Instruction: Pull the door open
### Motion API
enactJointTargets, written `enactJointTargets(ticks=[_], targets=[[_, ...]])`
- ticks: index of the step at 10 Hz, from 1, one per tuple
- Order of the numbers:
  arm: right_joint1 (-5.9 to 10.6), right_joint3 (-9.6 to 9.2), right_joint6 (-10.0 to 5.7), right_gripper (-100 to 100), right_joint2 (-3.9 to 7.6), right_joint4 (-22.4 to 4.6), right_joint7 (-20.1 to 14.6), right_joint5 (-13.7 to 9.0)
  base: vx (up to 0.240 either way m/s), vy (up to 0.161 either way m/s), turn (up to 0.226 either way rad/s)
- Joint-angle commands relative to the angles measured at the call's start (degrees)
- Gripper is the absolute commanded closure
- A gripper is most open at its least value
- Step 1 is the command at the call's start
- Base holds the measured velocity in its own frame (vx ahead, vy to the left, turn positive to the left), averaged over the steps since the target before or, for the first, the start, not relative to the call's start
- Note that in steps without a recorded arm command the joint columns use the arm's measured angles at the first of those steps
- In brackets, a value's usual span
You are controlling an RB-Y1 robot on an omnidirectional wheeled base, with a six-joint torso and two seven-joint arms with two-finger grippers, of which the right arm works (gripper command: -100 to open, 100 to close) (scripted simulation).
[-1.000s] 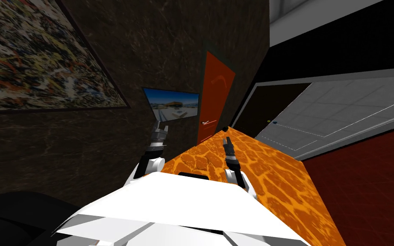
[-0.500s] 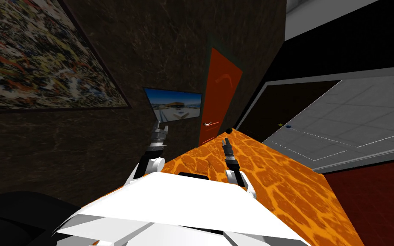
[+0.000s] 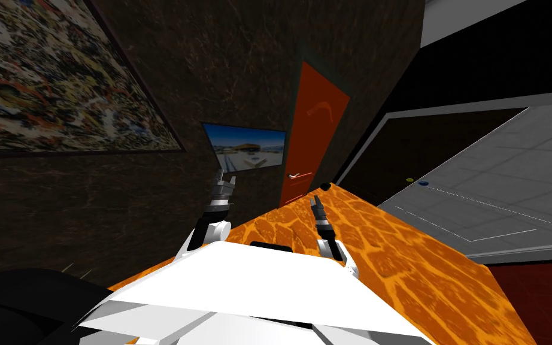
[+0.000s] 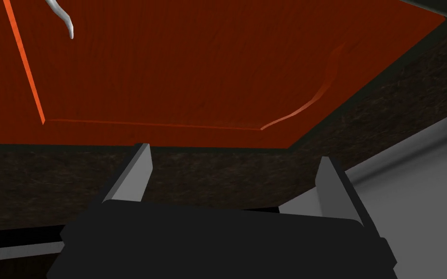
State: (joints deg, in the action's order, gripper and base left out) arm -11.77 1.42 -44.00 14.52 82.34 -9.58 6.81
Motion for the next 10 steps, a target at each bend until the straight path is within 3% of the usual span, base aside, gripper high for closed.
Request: enactJointTargets(ticks=[1,10], targets=[[1.11,0.03,-0.74,-100,0.56,-2.86,-1.05,0.43,0.07,-0.034,0.164],[6.11,0.19,-3.95,-100,4.18,-17.16,-7.22,2.9,0.088,-0.05,0.137]])
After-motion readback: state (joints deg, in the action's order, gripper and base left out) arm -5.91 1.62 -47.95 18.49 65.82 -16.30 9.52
